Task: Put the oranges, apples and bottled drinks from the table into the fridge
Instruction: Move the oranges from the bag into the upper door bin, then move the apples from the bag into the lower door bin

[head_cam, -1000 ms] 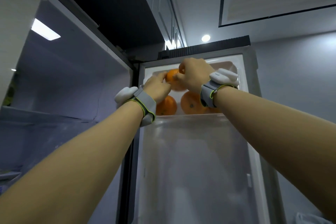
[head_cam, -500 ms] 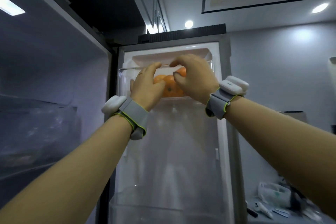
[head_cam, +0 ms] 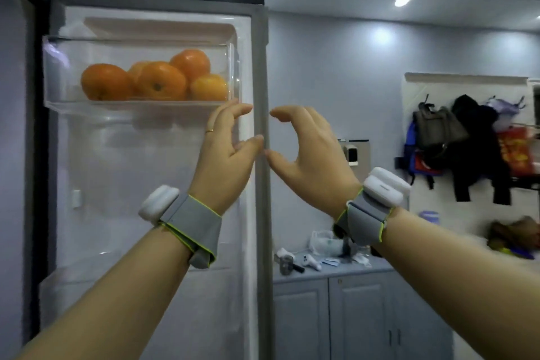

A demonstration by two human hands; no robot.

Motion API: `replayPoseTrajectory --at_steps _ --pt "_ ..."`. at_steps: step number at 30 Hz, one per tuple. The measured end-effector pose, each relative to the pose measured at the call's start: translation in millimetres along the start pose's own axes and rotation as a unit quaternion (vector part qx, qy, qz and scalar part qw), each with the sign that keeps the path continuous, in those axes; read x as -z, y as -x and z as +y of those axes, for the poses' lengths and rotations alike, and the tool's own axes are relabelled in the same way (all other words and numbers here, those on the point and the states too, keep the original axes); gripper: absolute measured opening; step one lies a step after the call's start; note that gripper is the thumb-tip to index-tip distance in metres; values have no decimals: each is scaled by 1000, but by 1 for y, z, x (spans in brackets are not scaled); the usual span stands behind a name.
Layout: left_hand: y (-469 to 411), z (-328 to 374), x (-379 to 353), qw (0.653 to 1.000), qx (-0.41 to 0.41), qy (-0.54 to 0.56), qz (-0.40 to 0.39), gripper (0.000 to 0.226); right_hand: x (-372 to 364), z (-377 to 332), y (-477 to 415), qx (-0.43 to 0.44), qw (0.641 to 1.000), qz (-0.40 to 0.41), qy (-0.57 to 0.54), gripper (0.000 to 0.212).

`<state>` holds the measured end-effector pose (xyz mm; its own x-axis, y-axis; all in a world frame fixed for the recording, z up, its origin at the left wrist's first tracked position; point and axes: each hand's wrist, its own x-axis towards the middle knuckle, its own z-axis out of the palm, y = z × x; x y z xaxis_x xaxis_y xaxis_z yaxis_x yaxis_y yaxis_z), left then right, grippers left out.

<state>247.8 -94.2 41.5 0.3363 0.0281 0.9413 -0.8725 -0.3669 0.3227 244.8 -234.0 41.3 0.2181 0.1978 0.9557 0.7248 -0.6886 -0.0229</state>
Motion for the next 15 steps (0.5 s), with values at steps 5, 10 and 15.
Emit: replayPoseTrajectory --at_steps 5,10,15 --pt "42 13 -74 987 49 129 -78 34 51 34 58 -75 997 -7 -16 50" --pt "85 31 -139 966 56 212 -139 34 100 58 115 -129 991 -7 17 48" --pt "129 53 -204 935 72 278 -207 35 156 77 175 -184 980 -6 77 51"
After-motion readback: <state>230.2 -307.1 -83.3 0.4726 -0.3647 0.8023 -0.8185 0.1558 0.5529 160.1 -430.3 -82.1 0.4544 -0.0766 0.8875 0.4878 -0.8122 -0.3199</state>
